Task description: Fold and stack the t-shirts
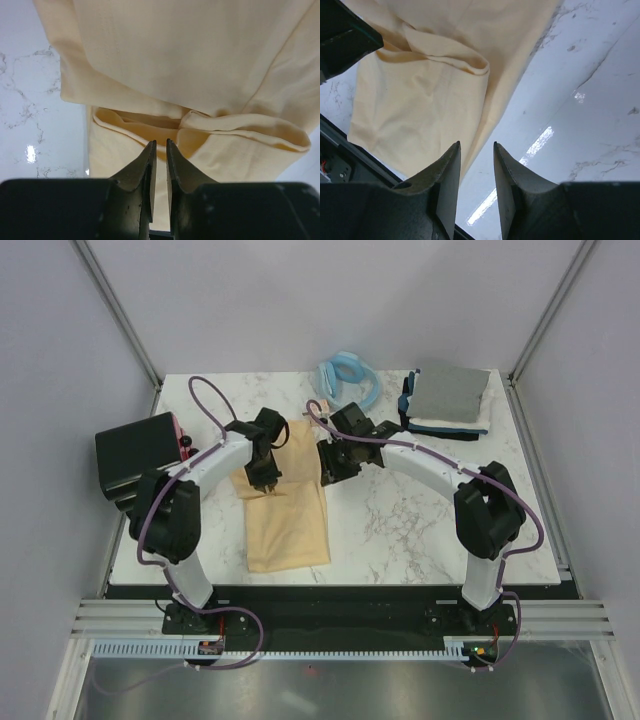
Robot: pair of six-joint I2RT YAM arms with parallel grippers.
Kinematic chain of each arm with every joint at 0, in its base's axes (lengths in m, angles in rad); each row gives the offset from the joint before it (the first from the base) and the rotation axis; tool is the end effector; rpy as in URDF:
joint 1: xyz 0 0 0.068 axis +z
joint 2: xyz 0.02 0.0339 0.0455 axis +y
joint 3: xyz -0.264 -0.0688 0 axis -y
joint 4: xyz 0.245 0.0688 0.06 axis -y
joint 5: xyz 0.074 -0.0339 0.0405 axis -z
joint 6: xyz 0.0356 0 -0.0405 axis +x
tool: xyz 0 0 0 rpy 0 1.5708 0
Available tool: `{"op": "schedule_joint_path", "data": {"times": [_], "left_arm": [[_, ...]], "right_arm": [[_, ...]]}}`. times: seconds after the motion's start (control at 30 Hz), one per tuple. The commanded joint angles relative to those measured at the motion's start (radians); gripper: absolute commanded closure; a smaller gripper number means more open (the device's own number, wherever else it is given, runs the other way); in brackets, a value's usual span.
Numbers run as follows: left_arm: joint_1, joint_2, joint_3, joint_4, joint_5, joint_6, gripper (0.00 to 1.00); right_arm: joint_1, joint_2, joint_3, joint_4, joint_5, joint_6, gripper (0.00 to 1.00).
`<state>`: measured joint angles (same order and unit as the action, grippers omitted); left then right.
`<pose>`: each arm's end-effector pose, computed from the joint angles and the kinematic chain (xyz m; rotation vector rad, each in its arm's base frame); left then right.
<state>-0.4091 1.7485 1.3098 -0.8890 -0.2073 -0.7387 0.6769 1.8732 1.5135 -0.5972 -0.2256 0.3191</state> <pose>0.3150 -0.1286 0.2180 -0.4989 2.7812 0.0594 0.3159 0.2641 0.2466 -0.5610 2.5713 0.6600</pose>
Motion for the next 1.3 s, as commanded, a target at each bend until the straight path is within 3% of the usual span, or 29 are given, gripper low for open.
{"op": "schedule_joint_path", "data": {"times": [0.0, 0.2, 0.37, 0.9, 1.27], "left_arm": [[0.001, 0.055, 0.026, -0.047, 0.002, 0.001, 0.8], [0.013, 0.051, 0.034, -0.056, -0.05, -0.025, 0.79], [0.068, 0.103, 0.132, -0.054, -0.058, 0.022, 0.79], [0.124, 0.531, 0.583, -0.125, 0.034, 0.082, 0.79], [0.127, 0.615, 0.7, -0.152, 0.115, 0.127, 0.79]], "right_arm": [[0.003, -0.042, -0.031, 0.045, -0.133, 0.041, 0.6], [0.064, -0.043, -0.039, 0.068, -0.201, 0.064, 0.61], [0.104, -0.043, -0.038, 0.073, -0.253, 0.106, 0.6], [0.237, 0.043, -0.245, 0.221, -0.161, 0.232, 0.61], [0.253, 0.126, -0.225, 0.077, -0.193, 0.166, 0.64]]}}
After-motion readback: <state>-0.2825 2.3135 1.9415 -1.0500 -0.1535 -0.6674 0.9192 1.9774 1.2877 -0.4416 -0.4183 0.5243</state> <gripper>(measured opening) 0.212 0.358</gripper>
